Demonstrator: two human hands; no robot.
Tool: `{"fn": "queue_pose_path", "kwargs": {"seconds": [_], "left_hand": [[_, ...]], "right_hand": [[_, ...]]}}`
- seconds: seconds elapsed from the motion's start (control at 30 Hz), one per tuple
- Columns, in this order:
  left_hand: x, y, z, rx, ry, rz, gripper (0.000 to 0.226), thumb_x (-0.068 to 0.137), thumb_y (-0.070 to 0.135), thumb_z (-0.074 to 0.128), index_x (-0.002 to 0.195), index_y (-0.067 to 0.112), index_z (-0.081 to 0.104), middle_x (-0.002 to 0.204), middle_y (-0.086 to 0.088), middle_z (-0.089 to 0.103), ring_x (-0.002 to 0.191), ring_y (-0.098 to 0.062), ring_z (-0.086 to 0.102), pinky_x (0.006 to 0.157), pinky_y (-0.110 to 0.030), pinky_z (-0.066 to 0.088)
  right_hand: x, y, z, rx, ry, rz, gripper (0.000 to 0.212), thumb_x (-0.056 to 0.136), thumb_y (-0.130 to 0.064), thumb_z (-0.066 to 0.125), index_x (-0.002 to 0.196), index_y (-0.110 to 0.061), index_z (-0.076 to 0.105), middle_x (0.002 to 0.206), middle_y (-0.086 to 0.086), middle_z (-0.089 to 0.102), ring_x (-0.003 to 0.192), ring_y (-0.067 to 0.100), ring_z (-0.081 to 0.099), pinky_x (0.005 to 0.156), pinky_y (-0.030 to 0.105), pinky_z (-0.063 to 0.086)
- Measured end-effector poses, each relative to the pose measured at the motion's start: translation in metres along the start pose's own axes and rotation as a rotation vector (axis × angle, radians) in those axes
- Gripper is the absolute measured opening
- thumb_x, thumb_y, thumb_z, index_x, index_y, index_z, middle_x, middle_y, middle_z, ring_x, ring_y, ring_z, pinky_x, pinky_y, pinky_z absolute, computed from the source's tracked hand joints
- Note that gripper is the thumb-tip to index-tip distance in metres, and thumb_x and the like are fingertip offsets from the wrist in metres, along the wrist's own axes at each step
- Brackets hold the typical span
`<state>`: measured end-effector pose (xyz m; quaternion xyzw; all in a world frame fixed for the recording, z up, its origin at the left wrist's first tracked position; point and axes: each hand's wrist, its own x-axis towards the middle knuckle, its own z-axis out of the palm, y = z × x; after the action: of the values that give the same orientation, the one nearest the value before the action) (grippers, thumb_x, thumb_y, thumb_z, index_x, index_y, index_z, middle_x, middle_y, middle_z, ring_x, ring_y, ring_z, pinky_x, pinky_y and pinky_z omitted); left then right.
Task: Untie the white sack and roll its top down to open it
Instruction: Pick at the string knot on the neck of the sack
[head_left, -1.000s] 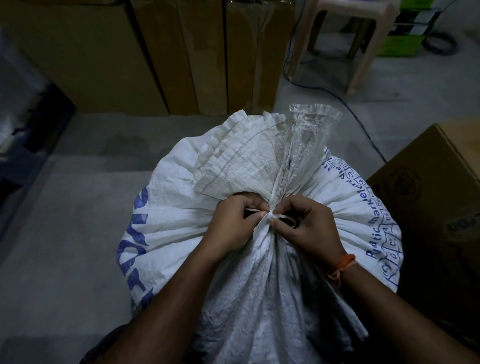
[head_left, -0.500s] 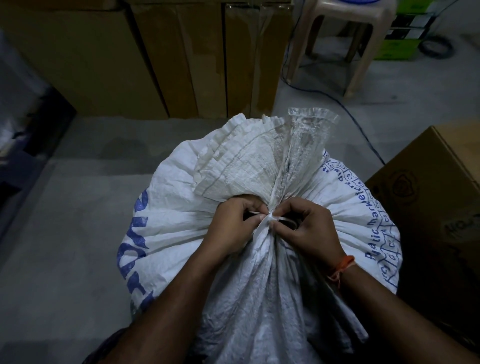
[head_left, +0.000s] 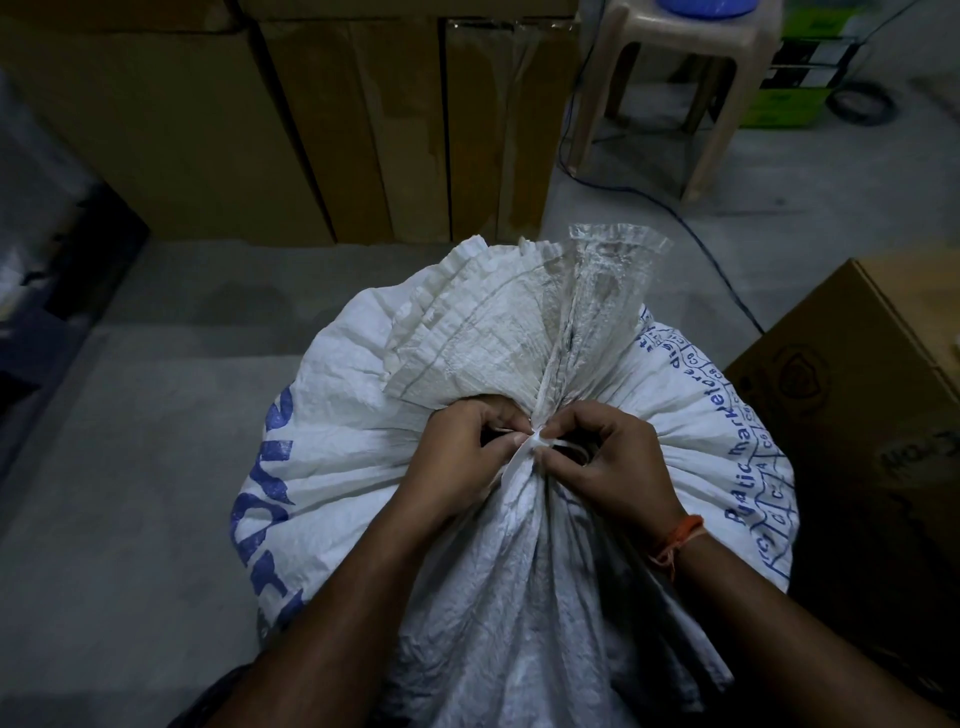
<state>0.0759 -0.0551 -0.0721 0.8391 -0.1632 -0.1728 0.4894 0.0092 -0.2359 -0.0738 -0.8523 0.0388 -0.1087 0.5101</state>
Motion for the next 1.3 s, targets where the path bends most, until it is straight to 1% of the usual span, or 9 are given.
{"fn": "queue_pose_path", "kwargs": {"seconds": [0.1,0.2,0.27,0.37,0.63,0.9,1.1,1.2,1.3], "left_hand": [[0.0002,-0.0023,-0.0028,0.013,0.005,-0.007,0.013,0.08,0.033,0.071,0.085,0.025,0.078,0.079,0.004,0.08,0.078,-0.014,0.076,0.076,-0.038,0.06],[0.0002,-0.0004,-0.0036,0.028,0.005,-0.014,0.015,0.079,0.033,0.069,0.084,0.023,0.078,0.076,0.003,0.079,0.073,-0.013,0.073,0.073,-0.035,0.058],[-0.0002,0.0023,-0.0027,0.032,-0.004,-0.006,0.016,0.078,0.031,0.068,0.085,0.02,0.078,0.078,0.004,0.079,0.076,-0.011,0.074,0.076,-0.034,0.059],[-0.0005,0.0041,-0.0016,0.042,-0.009,0.004,0.018,0.079,0.03,0.067,0.087,0.018,0.078,0.081,0.005,0.08,0.081,-0.012,0.075,0.081,-0.039,0.06],[0.0002,0.0025,0.0001,0.037,-0.009,0.005,0.016,0.08,0.03,0.067,0.087,0.019,0.078,0.081,0.004,0.08,0.082,-0.014,0.076,0.082,-0.043,0.06],[0.0001,0.0035,0.0027,0.044,-0.005,0.012,0.014,0.081,0.03,0.068,0.085,0.021,0.078,0.078,0.005,0.079,0.079,-0.012,0.075,0.08,-0.042,0.06],[0.001,0.0008,0.0022,0.016,-0.008,0.005,0.012,0.082,0.03,0.071,0.087,0.022,0.079,0.081,0.005,0.08,0.081,-0.011,0.076,0.082,-0.041,0.061],[0.0016,-0.0014,-0.001,0.021,-0.001,-0.006,0.015,0.081,0.034,0.071,0.086,0.023,0.079,0.08,0.004,0.08,0.079,-0.011,0.076,0.079,-0.036,0.061],[0.0031,-0.0041,-0.0042,0.033,0.003,-0.021,0.006,0.084,0.026,0.076,0.085,0.022,0.08,0.079,0.005,0.08,0.075,-0.009,0.073,0.073,-0.028,0.056]], "right_hand": [[0.0004,-0.0002,0.0007,0.011,-0.002,0.006,0.015,0.074,-0.009,0.087,0.078,-0.014,0.074,0.079,-0.002,0.074,0.077,0.01,0.071,0.071,0.034,0.059],[0.0003,0.0004,0.0007,0.011,-0.005,0.001,0.014,0.074,-0.011,0.087,0.079,-0.015,0.074,0.079,-0.003,0.074,0.078,0.011,0.072,0.072,0.037,0.06],[-0.0002,0.0005,0.0003,0.02,-0.003,0.008,0.014,0.074,-0.013,0.087,0.079,-0.016,0.074,0.08,-0.004,0.074,0.078,0.011,0.072,0.073,0.039,0.061],[-0.0005,-0.0003,0.0001,0.032,-0.001,0.008,0.013,0.074,-0.015,0.086,0.078,-0.016,0.074,0.079,-0.004,0.073,0.078,0.012,0.072,0.072,0.042,0.061],[-0.0007,0.0005,0.0006,0.051,-0.006,0.015,0.012,0.073,-0.018,0.084,0.078,-0.017,0.073,0.08,-0.003,0.073,0.078,0.014,0.072,0.073,0.046,0.061],[-0.0004,-0.0022,0.0,0.027,-0.003,0.002,0.011,0.074,-0.019,0.084,0.077,-0.017,0.074,0.078,-0.005,0.074,0.077,0.012,0.072,0.072,0.042,0.06],[-0.0001,-0.0032,-0.0016,0.021,-0.01,0.007,0.012,0.074,-0.014,0.085,0.078,-0.016,0.074,0.079,-0.003,0.074,0.078,0.011,0.072,0.073,0.04,0.061],[-0.0002,-0.0032,-0.0017,0.015,-0.013,0.002,0.013,0.073,-0.011,0.085,0.078,-0.016,0.074,0.079,-0.004,0.074,0.078,0.01,0.072,0.073,0.039,0.061],[-0.0001,-0.0025,-0.0016,0.012,-0.008,0.011,0.014,0.072,-0.011,0.085,0.078,-0.017,0.074,0.079,-0.004,0.074,0.077,0.01,0.072,0.073,0.037,0.061]]}}
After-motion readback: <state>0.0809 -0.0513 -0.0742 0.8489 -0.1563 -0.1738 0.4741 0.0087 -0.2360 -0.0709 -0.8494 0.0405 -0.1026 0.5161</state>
